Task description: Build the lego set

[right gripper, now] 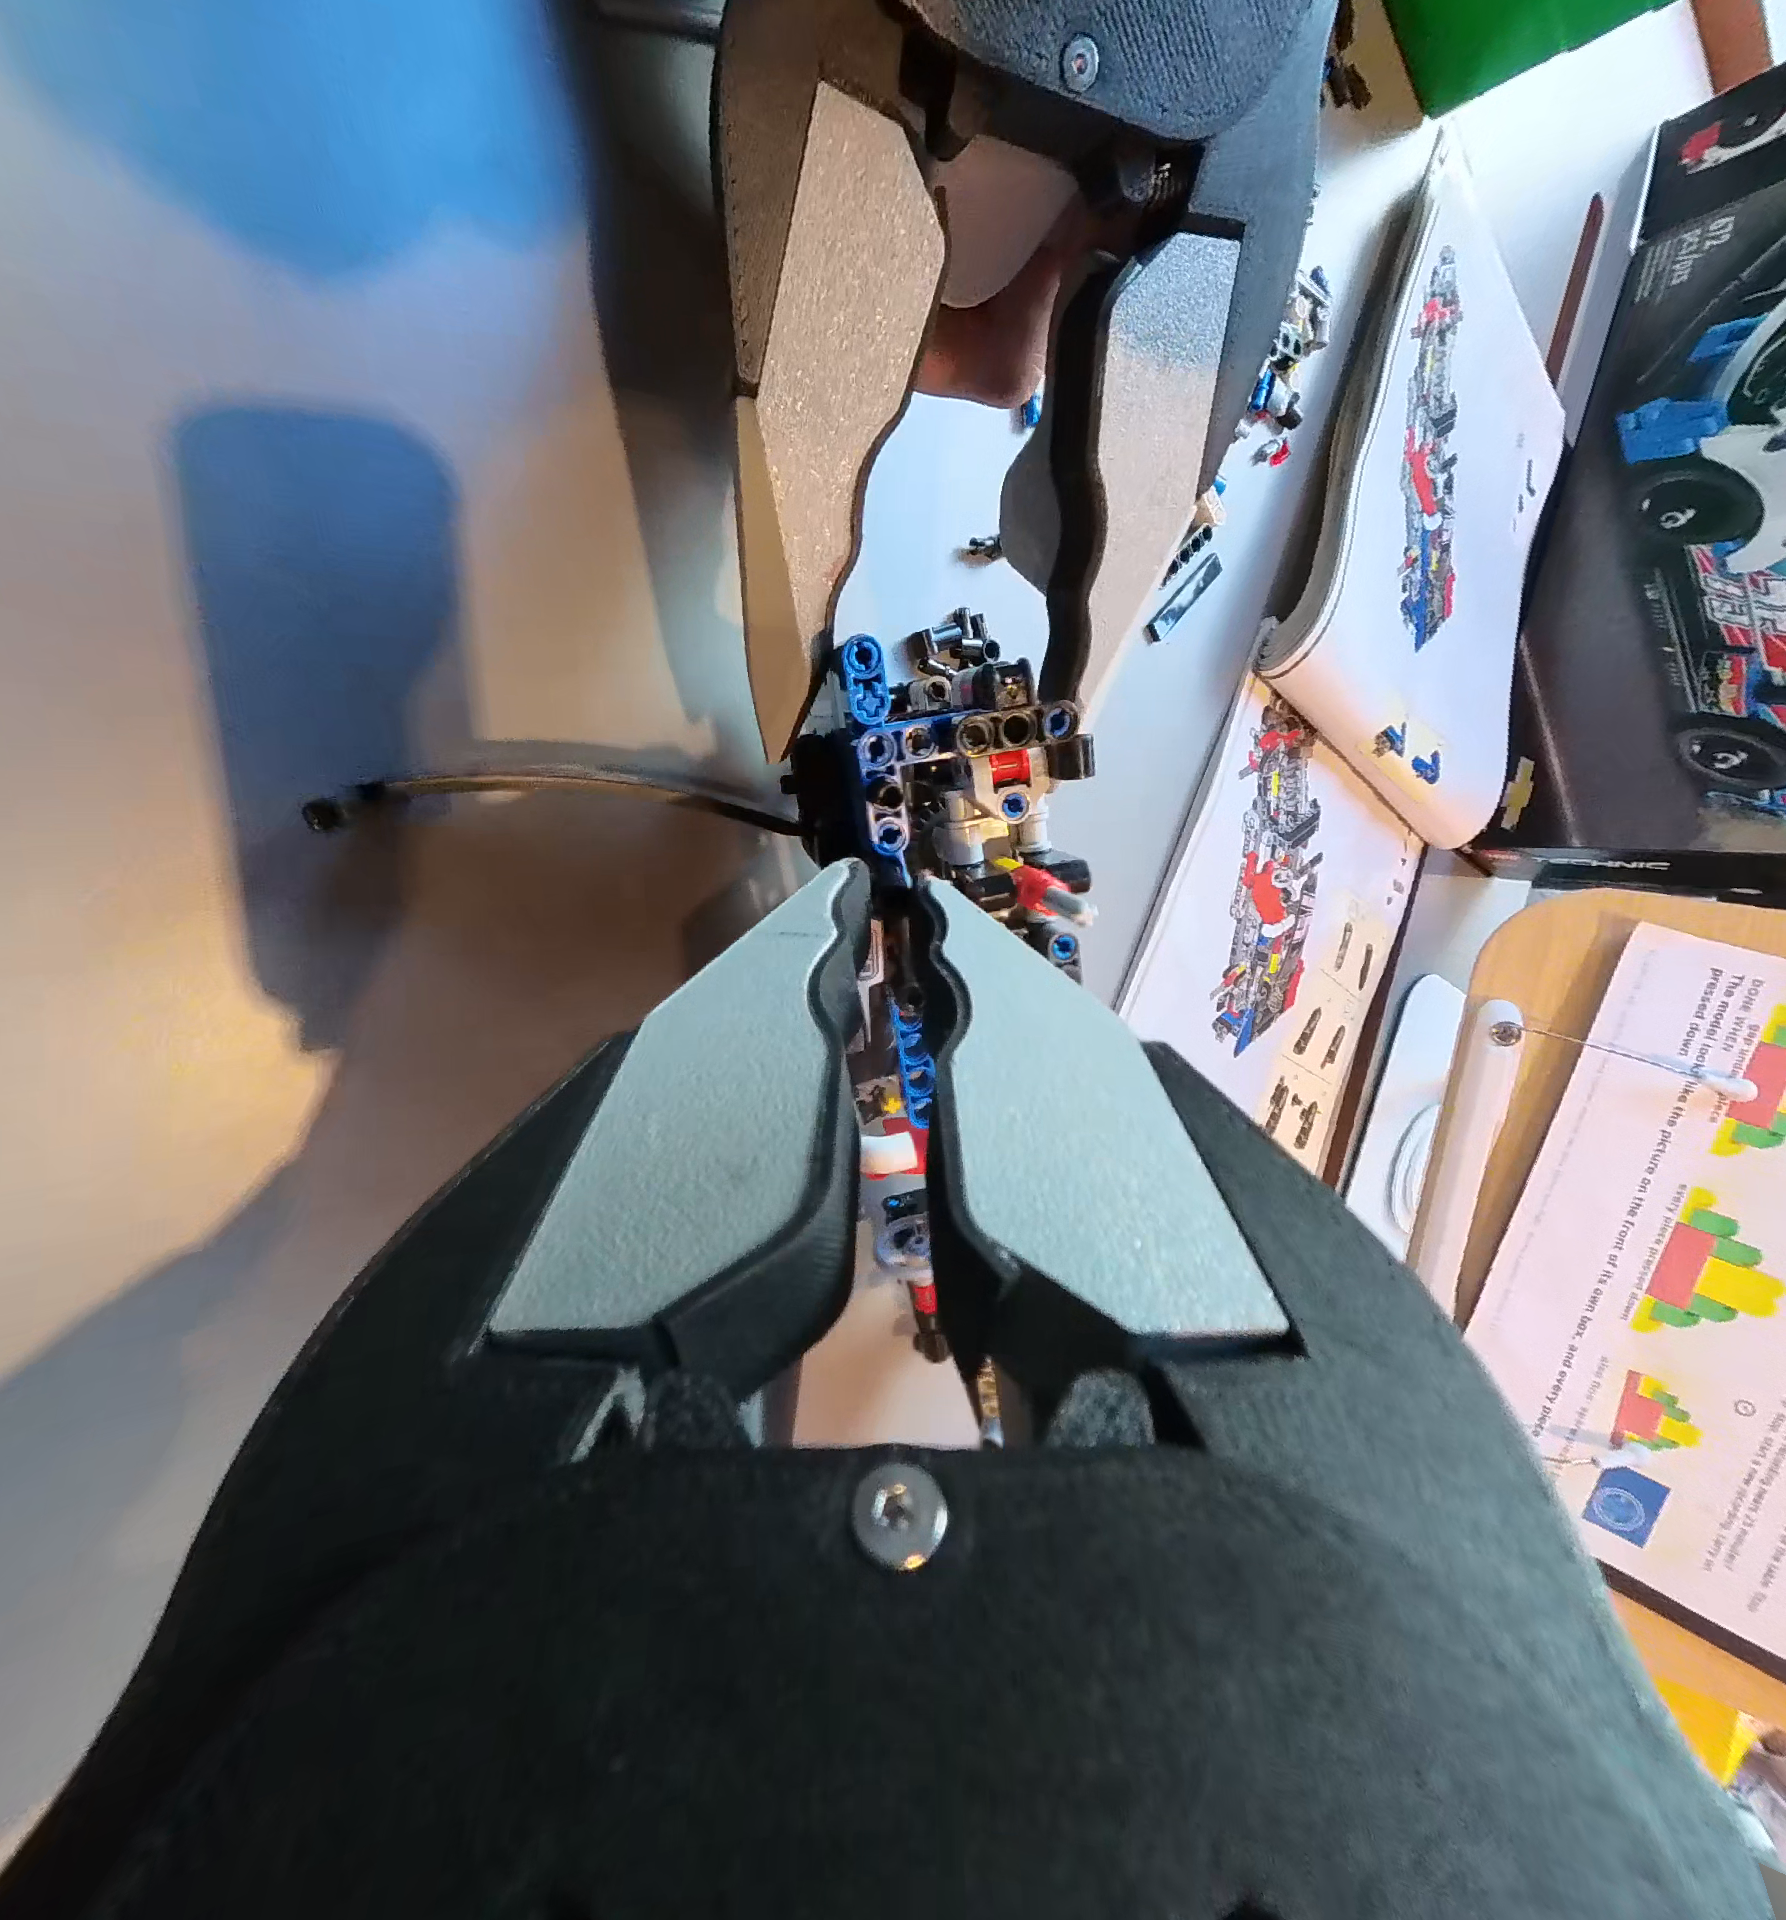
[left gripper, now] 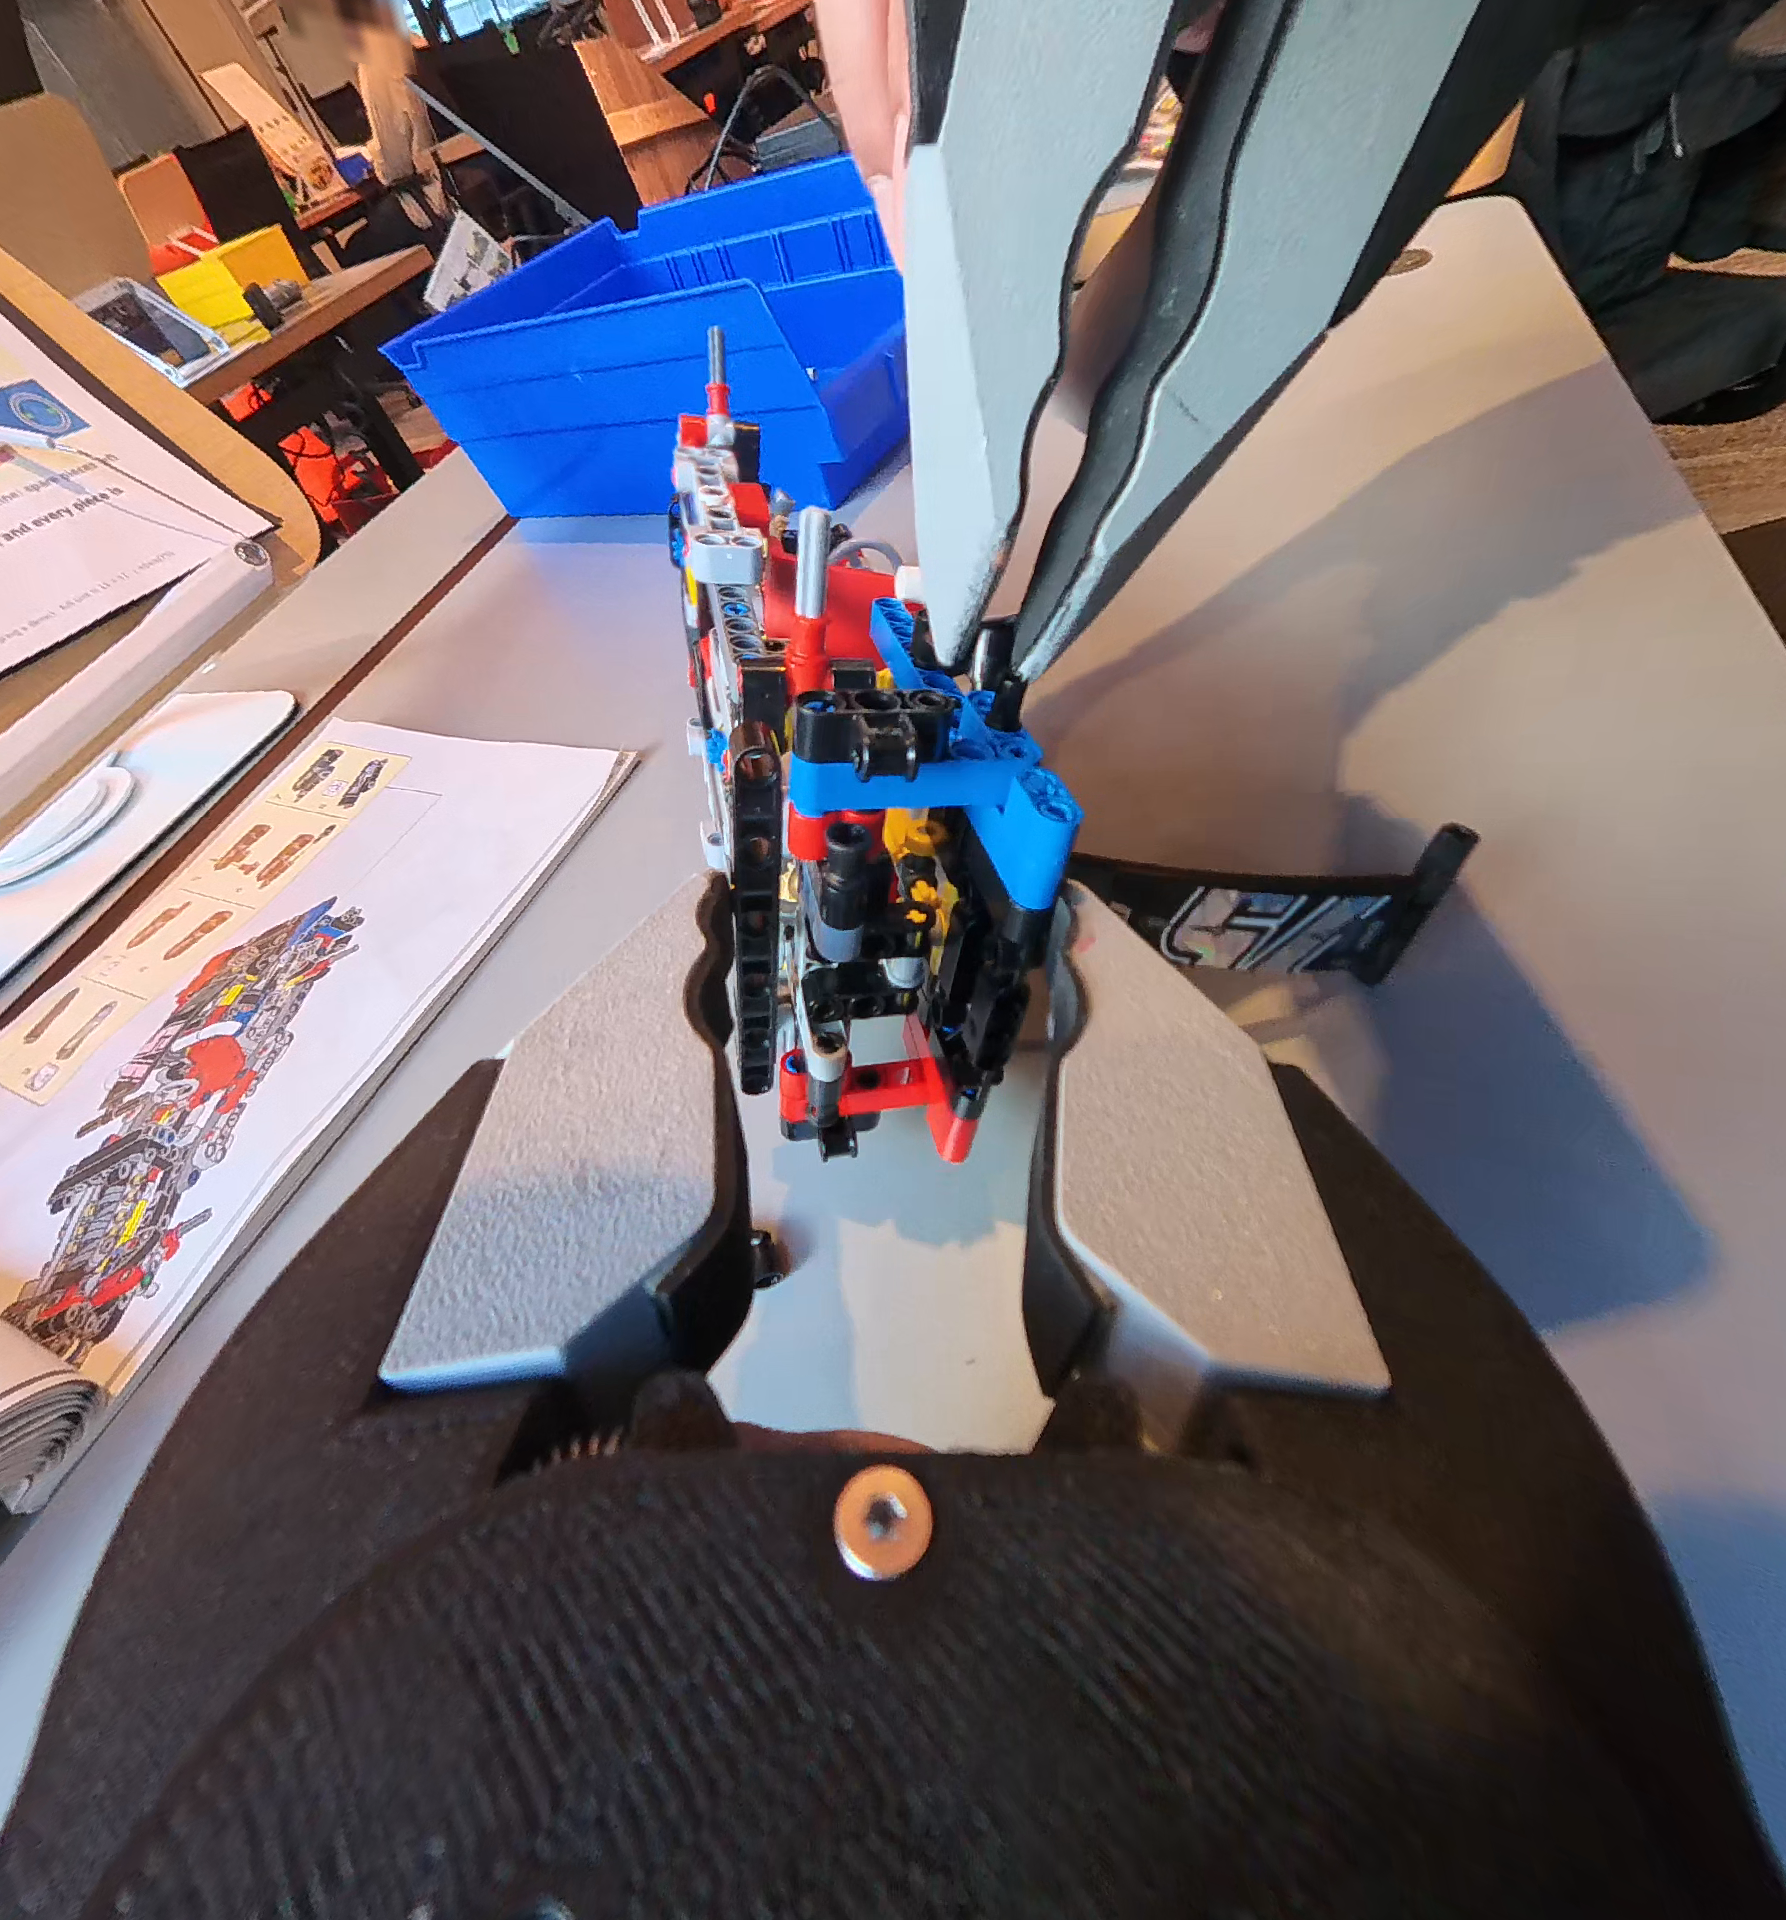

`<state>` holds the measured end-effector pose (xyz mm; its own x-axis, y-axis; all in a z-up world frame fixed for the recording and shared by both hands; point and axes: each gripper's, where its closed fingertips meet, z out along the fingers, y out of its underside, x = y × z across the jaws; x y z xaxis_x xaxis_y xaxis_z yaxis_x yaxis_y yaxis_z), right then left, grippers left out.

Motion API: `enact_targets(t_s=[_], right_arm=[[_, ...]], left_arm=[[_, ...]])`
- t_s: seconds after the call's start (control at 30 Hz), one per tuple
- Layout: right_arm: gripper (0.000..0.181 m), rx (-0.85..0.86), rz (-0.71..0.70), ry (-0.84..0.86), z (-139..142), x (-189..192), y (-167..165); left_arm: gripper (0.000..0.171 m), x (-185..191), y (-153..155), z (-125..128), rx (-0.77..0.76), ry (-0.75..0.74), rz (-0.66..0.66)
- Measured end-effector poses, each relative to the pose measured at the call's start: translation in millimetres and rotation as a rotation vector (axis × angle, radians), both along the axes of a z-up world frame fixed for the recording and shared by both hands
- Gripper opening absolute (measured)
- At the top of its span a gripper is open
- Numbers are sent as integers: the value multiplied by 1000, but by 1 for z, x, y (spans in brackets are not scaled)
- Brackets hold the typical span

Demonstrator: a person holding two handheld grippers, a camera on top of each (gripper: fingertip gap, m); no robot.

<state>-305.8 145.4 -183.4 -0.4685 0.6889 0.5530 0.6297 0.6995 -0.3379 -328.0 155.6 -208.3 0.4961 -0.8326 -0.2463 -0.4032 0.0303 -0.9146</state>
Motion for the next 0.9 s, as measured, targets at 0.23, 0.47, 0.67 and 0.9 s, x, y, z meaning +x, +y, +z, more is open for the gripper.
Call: enact_targets(t_s=[0.23,0.47,0.67,0.9], right_arm=[[4,26,-37,12,-1,-2,3],[4,226,-66,-38,-3,-3,9],[4,344,-67,-155,-5,1,9],[3,426,-23,-276,-7,4,9]], left_arm=[[58,-2,3,0,12,2,5],[57,-3,4,-1,35,24,19],[57,-1,4,-3,44,38,28],[57,0,3,-3,43,38,27]])
